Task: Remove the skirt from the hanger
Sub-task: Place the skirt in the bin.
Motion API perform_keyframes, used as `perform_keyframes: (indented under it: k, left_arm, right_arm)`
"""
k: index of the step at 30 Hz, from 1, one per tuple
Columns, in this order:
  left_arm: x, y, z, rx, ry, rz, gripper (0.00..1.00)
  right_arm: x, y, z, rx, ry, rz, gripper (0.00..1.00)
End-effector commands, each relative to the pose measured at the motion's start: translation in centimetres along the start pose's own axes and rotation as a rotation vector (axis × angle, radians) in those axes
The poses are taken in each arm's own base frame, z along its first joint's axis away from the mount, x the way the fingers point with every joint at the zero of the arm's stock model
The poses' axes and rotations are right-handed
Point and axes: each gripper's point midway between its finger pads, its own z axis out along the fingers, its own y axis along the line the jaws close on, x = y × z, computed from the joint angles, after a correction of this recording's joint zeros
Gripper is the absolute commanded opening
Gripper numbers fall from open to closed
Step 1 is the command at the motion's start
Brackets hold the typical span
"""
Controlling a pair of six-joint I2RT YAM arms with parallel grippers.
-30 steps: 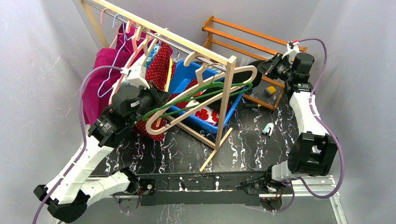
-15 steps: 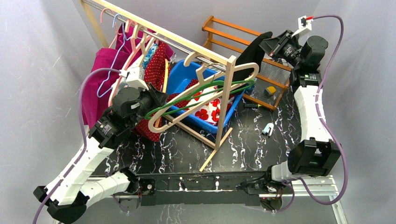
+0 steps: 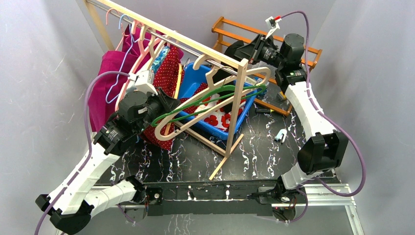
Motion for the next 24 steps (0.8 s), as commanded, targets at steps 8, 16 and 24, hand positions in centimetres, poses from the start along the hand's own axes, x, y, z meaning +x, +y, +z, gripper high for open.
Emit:
perform_keyframes:
  k: [8,16,24]
  left_arm:
    - [-2.1,-1.0,-1.6,0.032,-0.044,-0.021,0.00]
    - [-1.4,-1.6,-0.9,0.064,-0.030,-0.065,0.00]
    - [-1.3,-1.9,-0.2,0.068,-0.025,-0.080,0.00]
  right_arm:
    - [7.6,-5.0,0.4,0.034,0.132,0.123,0.00]
    - [11.5,-7.6,-0.1,0.094,0.204,0.158,0.06]
    - [12.0,-8.0,-0.6,0.128,0.267,0.122,0.42]
